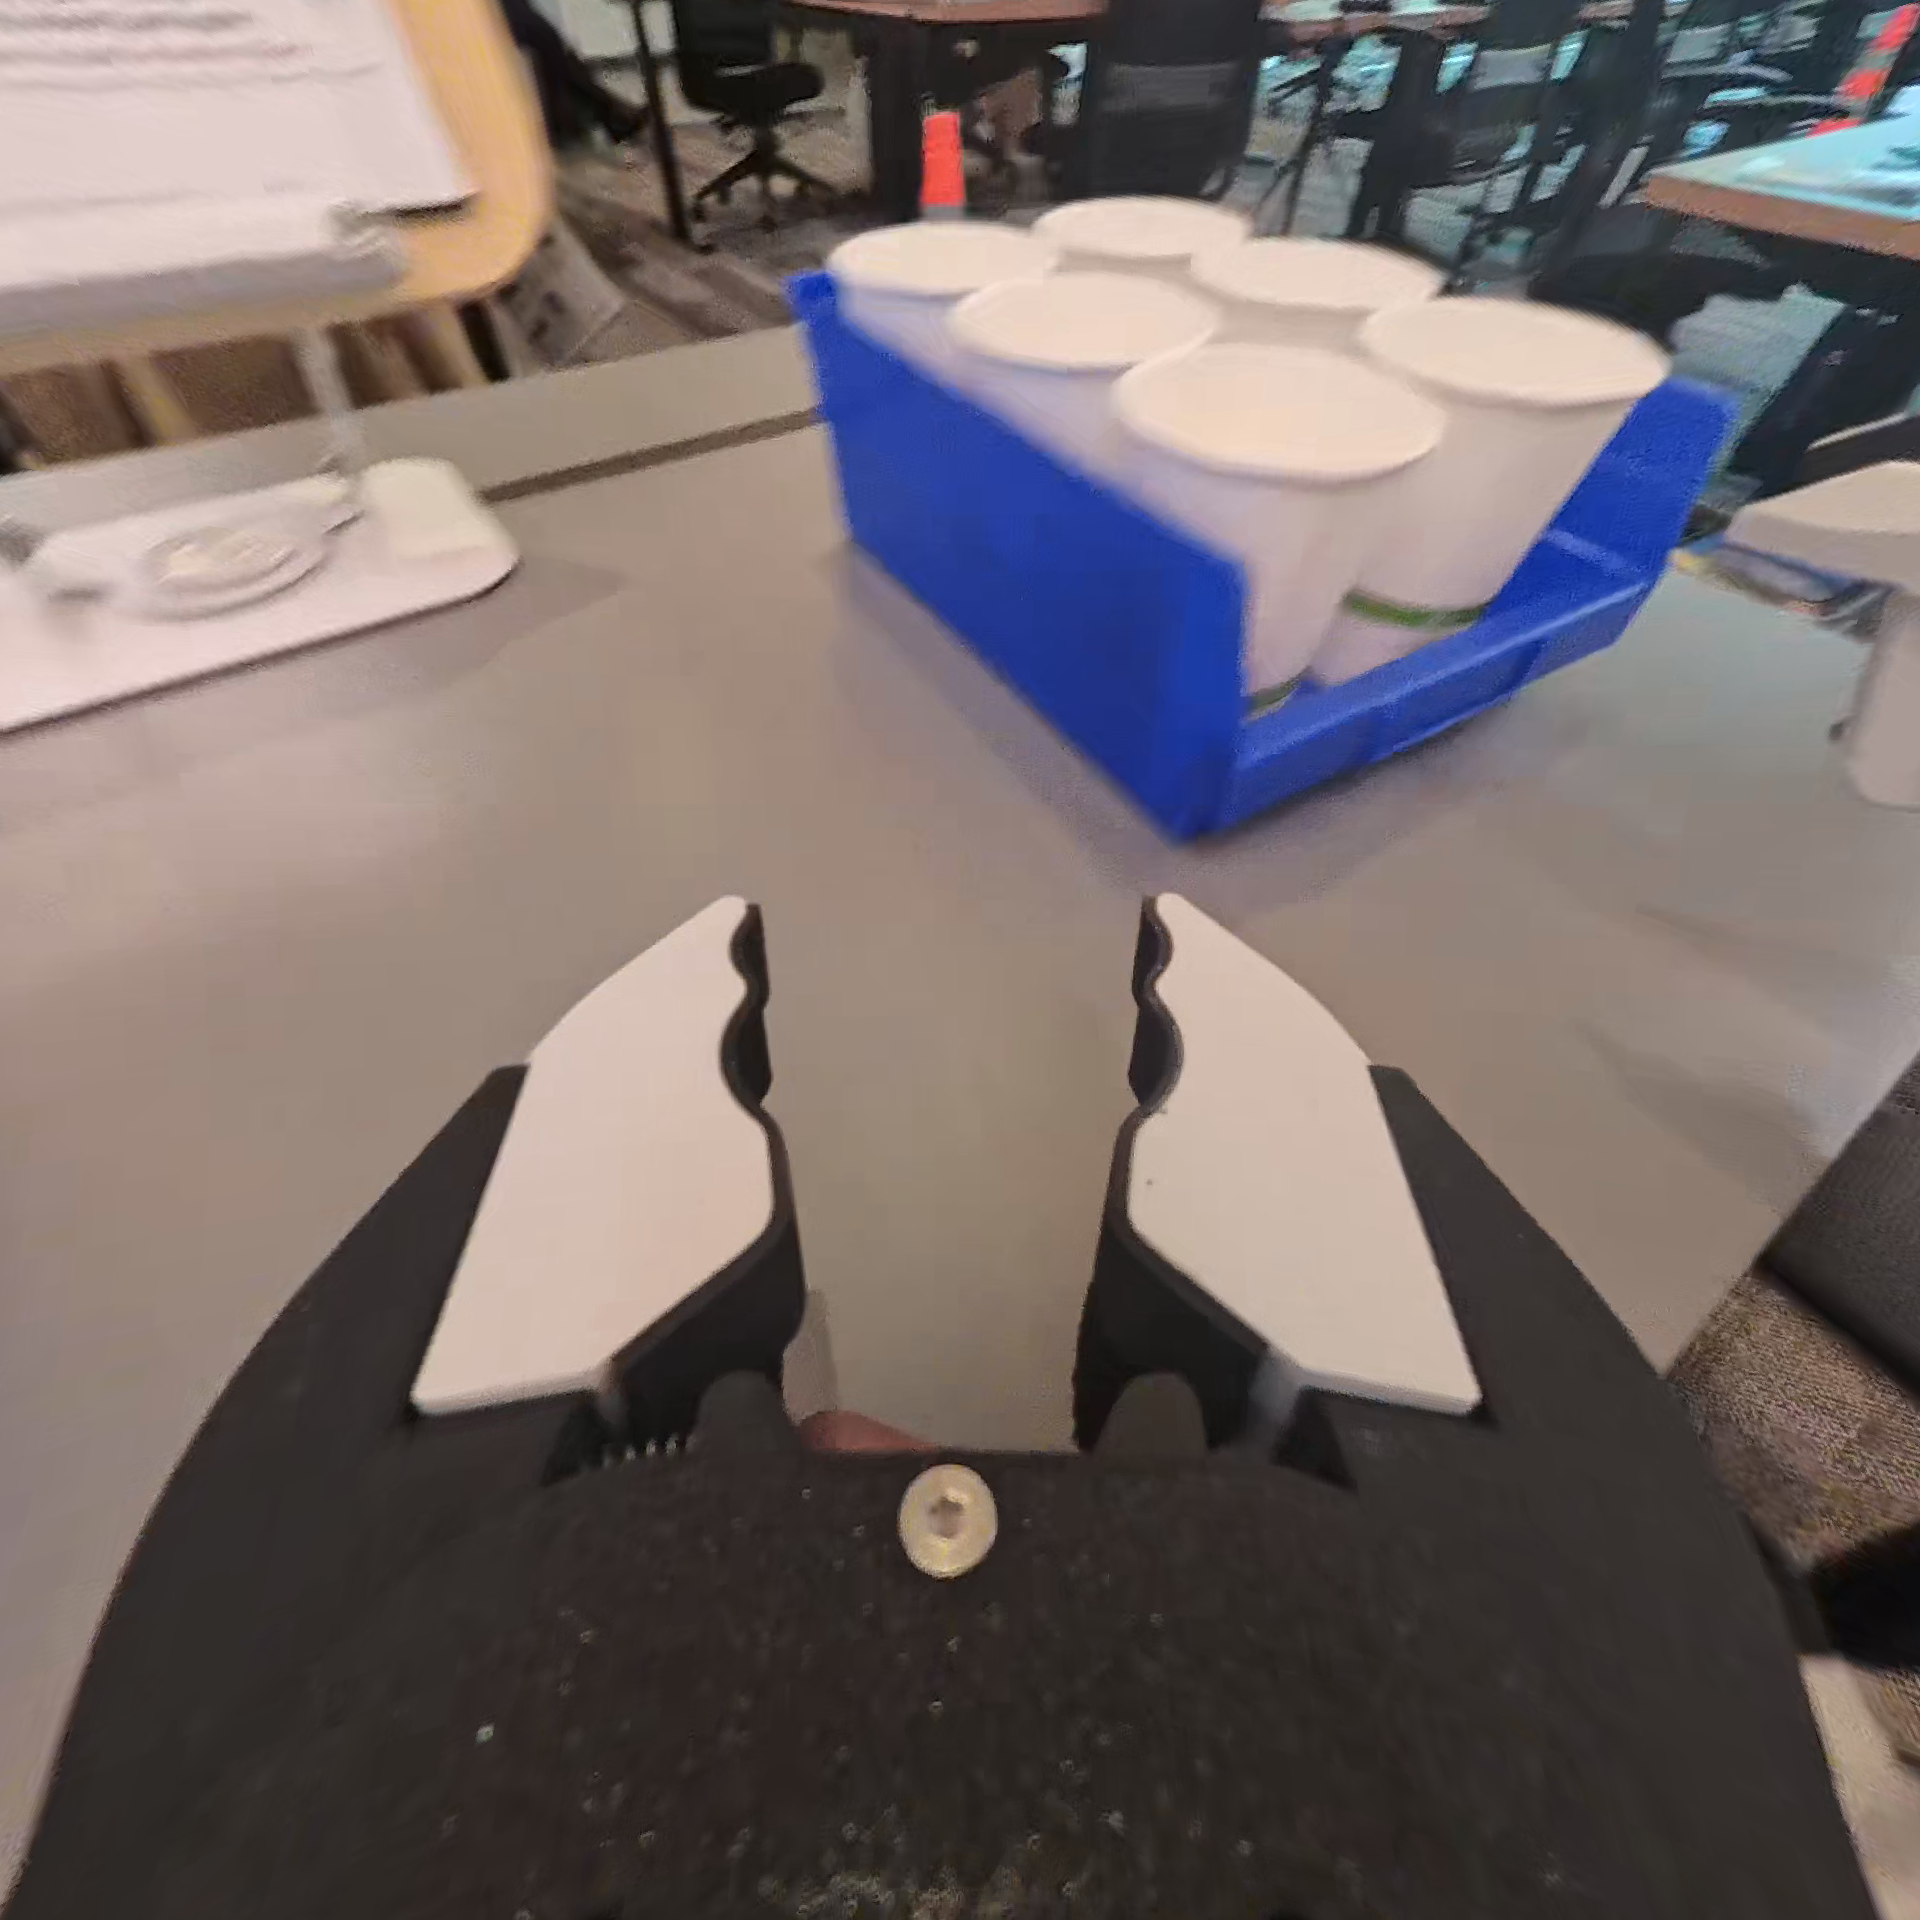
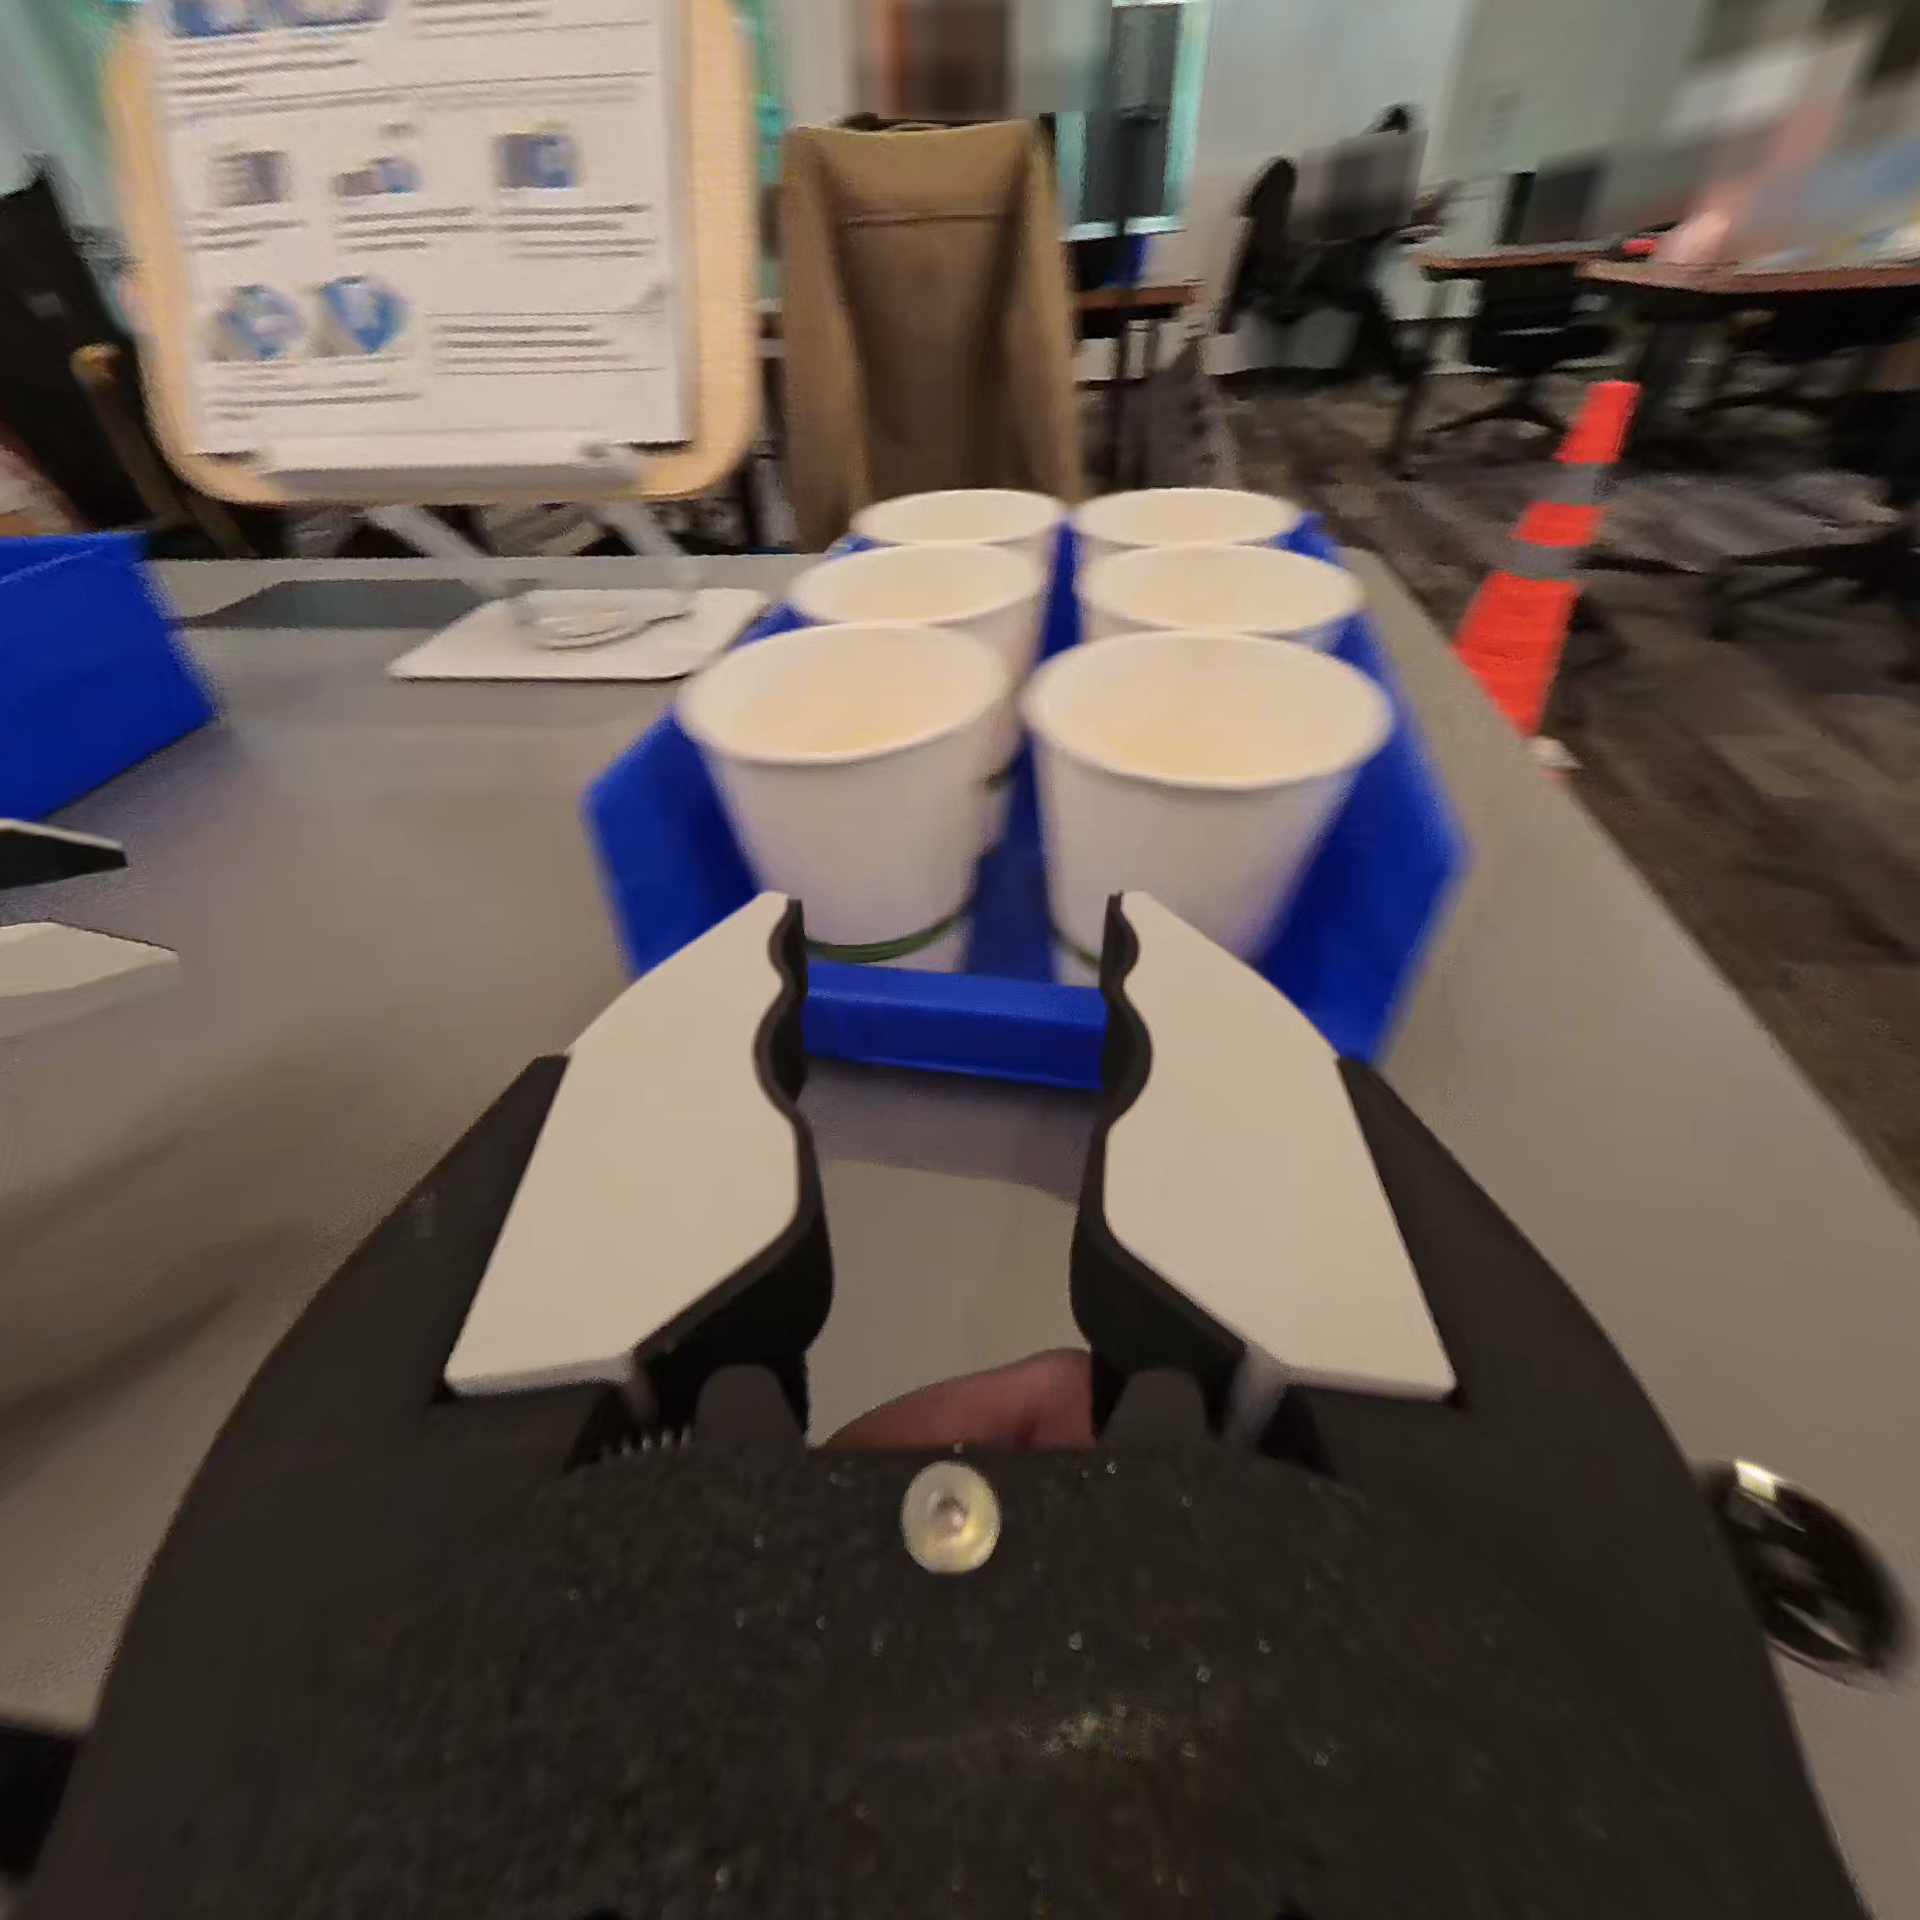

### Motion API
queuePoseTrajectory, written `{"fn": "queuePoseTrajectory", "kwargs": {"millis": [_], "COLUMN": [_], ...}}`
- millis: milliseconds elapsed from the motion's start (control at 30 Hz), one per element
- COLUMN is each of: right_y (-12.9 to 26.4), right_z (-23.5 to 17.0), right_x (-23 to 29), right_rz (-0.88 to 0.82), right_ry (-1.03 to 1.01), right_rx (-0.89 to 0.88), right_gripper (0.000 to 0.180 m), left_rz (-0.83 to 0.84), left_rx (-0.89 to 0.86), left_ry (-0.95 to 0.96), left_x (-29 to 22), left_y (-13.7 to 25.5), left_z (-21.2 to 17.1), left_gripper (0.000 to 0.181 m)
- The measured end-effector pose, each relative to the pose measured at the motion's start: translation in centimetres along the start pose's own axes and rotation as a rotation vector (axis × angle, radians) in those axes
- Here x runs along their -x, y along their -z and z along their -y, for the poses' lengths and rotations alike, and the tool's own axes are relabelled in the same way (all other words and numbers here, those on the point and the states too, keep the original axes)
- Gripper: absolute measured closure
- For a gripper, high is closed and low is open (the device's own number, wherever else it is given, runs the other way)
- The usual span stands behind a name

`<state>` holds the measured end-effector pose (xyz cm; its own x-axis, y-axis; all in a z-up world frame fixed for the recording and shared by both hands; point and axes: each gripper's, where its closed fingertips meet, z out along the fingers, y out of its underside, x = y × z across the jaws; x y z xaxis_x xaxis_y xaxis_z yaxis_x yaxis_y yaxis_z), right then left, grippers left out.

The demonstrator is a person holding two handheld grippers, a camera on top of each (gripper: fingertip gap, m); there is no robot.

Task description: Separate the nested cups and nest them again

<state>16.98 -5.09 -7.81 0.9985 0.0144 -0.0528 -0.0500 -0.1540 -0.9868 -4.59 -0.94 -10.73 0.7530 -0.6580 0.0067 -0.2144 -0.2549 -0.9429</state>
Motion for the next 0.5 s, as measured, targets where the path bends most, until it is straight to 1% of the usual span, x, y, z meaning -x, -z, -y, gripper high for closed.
{"fn": "queuePoseTrajectory", "kwargs": {"millis": [33,133,233,300,333,367,433,500], "right_y": [0.1,-0.2,-1.7,-2.9,-3.4,-3.8,-4.7,-5.5], "right_z": [0.0,-0.7,-2.0,-2.5,-2.7,-2.9,-3.4,-3.8], "right_x": [-2.0,-6.6,-8.4,-9.4,-9.9,-10.3,-10.4,-10.1], "right_rz": [-0.051,-0.14,-0.142,-0.164,-0.177,-0.182,-0.17,-0.142], "right_ry": [-0.014,-0.08,-0.106,-0.079,-0.07,-0.075,-0.087,-0.131], "right_rx": [0.007,0.046,0.123,0.143,0.146,0.147,0.174,0.194], "right_gripper": [0.126,0.127,0.125,0.125,0.126,0.129,0.129,0.13], "left_rz": [-0.019,-0.036,-0.031,0.003,0.007,0.009,-0.001,0.06], "left_rx": [-0.009,0.012,0.034,0.059,0.068,0.072,0.063,0.056], "left_ry": [-0.013,0.004,0.061,0.085,0.093,0.105,0.129,0.117], "left_x": [-1.8,-5.0,-6.6,-6.6,-6.6,-6.5,-6.3,-5.3], "left_y": [-2.0,-7.3,-10.4,-11.8,-12.4,-12.8,-13.2,-13.2], "left_z": [1.0,2.8,2.8,2.3,2.0,1.9,2.0,2.1], "left_gripper": [0.117,0.116,0.117,0.122,0.133,0.152,0.154,0.167]}}
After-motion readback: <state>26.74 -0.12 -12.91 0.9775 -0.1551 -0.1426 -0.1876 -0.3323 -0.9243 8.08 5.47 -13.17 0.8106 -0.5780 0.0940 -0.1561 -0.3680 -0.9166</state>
